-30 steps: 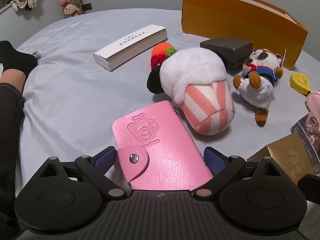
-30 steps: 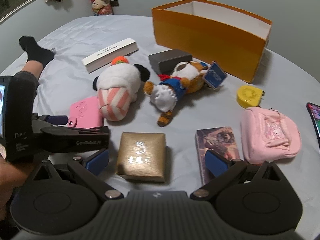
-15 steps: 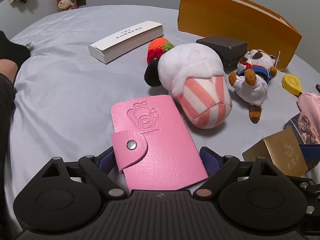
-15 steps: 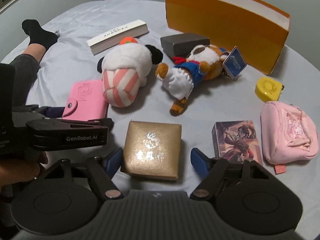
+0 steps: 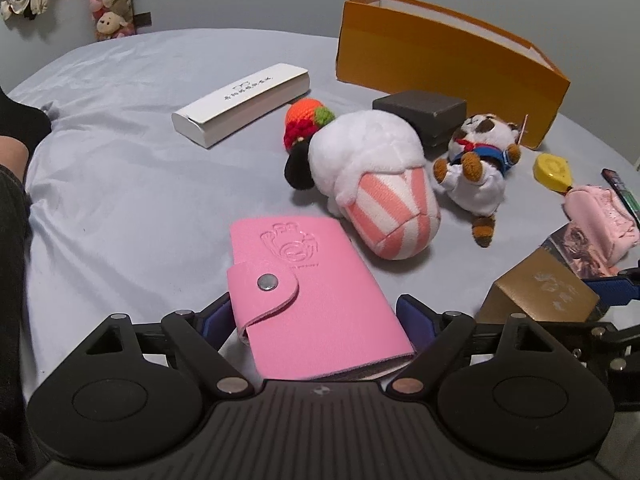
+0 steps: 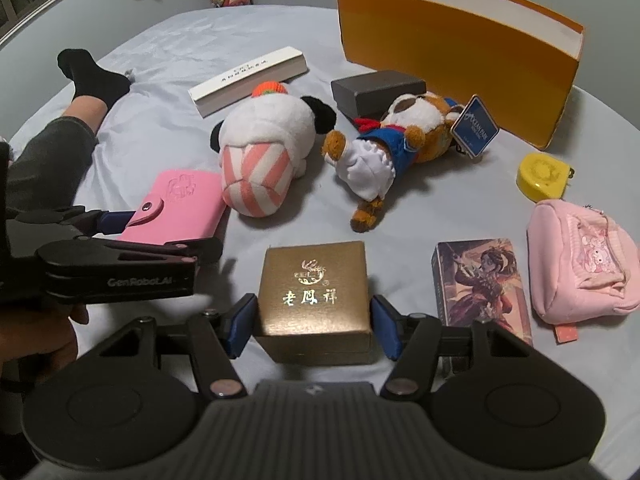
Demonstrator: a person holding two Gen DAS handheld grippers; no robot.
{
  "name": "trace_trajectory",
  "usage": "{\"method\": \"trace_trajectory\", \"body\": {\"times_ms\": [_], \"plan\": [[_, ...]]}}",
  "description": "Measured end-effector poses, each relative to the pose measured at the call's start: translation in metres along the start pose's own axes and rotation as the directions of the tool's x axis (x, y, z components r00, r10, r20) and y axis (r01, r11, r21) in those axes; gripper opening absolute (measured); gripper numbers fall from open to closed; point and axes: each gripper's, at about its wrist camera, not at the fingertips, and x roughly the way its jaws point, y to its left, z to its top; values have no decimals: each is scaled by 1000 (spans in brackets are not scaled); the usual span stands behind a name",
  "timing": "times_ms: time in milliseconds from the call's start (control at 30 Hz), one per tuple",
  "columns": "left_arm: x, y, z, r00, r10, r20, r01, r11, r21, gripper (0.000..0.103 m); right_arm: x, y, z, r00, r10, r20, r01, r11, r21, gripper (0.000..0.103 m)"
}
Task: Organize objects
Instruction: 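Grasp the pink card wallet with the left tool while the right tool grasps the gold box, then lift the pink wallet with the left tool while the right tool lifts the gold box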
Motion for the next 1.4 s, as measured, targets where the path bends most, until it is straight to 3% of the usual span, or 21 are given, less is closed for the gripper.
{"method": "trace_trajectory", "body": {"times_ms": [167, 300, 367, 433, 533, 733, 800, 867, 967, 1033, 1100, 1267, 1400], "plan": [[-9, -1, 1, 1000, -10, 25, 10, 1000, 19, 96, -7, 1, 0, 1000, 1, 13, -1, 1000, 5, 63], [-12, -3, 2, 999, -20, 25, 19, 999, 35, 82, -8, 0, -1, 1000, -1, 13, 1, 1000, 14, 62], [-9, -3, 2, 1000, -17, 8, 17, 999, 34, 82, -8, 0, -2, 1000, -1, 11, 0, 1000, 14, 62], [2, -4, -1, 999, 12, -53, -9, 998, 62, 82, -6, 0, -3, 1000, 1, -1, -1, 1000, 13, 63], [8, -9, -7, 993, 83, -82, -73, 991, 110, 85, -4, 0, -4, 1000, -1, -17, 1, 1000, 2, 63], [-2, -26, -10, 979, 203, -12, -192, 944, 270, 91, -2, -1, -4, 1000, 1, -25, -1, 1000, 4, 63], [0, -27, -9, 978, 209, -15, -196, 938, 286, 91, -1, -1, -4, 1000, -3, -27, 3, 1000, 2, 63], [7, -23, -8, 977, 202, -66, -177, 944, 277, 94, -1, -1, -5, 1000, -3, -28, 3, 1000, 5, 63], [10, -5, -4, 985, 130, -115, -110, 980, 166, 95, 0, -2, -6, 1000, 0, -30, 1, 1000, 8, 63], [7, 6, -2, 988, 93, -119, -79, 990, 119, 96, -1, -2, -5, 1000, 2, -29, -2, 1000, 11, 63], [2, 9, -1, 988, 118, -96, -104, 985, 135, 103, 0, -3, -5, 1000, 4, -29, -4, 1000, 13, 63], [-13, 4, 7, 978, 210, -15, -201, 954, 224, 103, 1, -2, -5, 1000, 0, -29, 1, 1000, 12, 63], [-14, 6, 14, 987, 159, -20, -150, 961, 233, 103, 1, -2, -4, 1000, -3, -26, 3, 1000, 13, 62]]}}
